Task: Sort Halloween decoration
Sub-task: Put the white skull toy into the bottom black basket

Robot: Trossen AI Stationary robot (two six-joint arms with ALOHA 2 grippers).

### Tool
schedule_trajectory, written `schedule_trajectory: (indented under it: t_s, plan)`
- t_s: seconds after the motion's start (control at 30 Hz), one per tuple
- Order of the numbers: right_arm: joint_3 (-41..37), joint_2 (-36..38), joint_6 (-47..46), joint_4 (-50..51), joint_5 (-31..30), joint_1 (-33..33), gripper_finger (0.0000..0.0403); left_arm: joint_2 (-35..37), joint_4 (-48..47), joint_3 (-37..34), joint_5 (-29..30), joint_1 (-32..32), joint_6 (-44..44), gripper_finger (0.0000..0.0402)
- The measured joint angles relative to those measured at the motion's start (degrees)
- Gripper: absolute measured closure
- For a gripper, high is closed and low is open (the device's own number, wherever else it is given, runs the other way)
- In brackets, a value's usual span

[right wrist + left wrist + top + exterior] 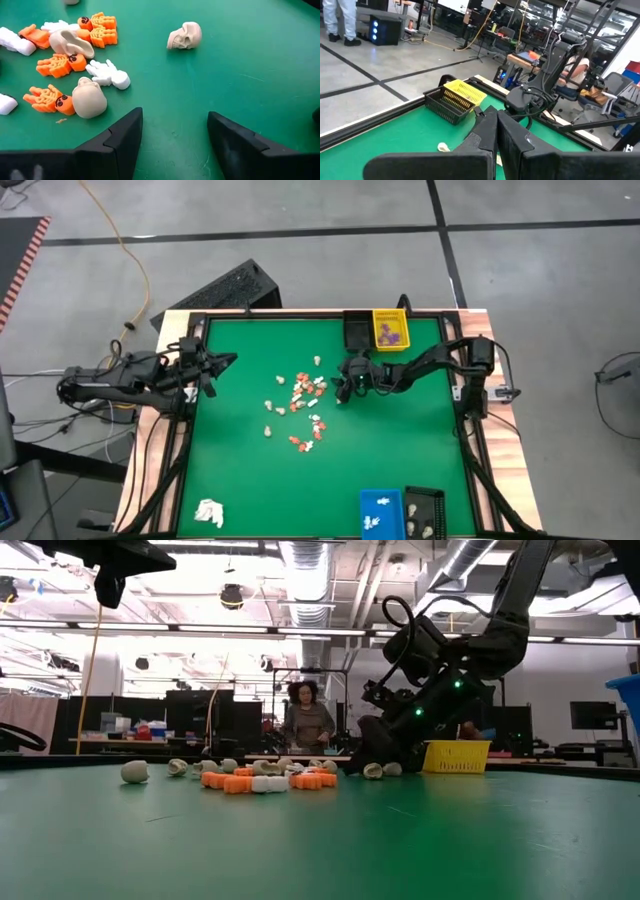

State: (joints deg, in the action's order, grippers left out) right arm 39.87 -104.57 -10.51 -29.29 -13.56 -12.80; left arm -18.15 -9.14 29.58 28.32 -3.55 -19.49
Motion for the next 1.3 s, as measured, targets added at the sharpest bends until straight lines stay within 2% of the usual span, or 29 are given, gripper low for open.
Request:
schedule_trajectory:
  t_s: [0.17,0.3,0.4,0.5,0.6,0.73,0.83,1.07,1.3]
  plan:
    - [-0.2,7.8,1.6,3.0,-1.5,0.0,0.0159,0.0,-0.1,0.0,0.0,0.0,0.1,0.0401]
    - [-0.3,14.7,2.3,9.9,-3.9,0.3,0.0159,0.0,-0.2,0.0,0.0,0.0,0.7,0.0401]
    - [-2.7,19.0,1.0,12.4,-8.7,1.6,0.0159,0.0,-0.4,0.0,0.0,0.0,1.4,0.0401]
    - [-8.5,21.7,-3.4,9.8,-13.5,3.7,0.0159,-0.1,-0.5,0.0,-0.3,0.0,1.4,0.0401]
    - [-13.8,22.2,-6.9,2.2,-18.4,6.1,0.0159,-0.1,-0.5,0.0,-1.1,0.0,1.7,0.0402]
    - [-16.4,18.5,-8.5,-6.5,-24.6,8.7,0.0159,-0.1,-0.5,0.0,-1.1,0.0,1.7,0.0401]
    - [-16.2,14.0,-8.5,-11.7,-26.7,9.3,0.0159,-0.1,-0.5,0.0,-1.1,0.0,1.7,0.0401]
    - [-13.8,3.5,-8.6,-21.0,-27.1,8.9,0.0159,-0.1,-0.5,0.0,-1.4,0.0,1.3,0.0401]
    - [-11.3,-1.9,-11.2,-22.3,-27.1,8.9,0.0159,-0.1,-0.5,0.0,-1.5,0.0,0.8,0.0401]
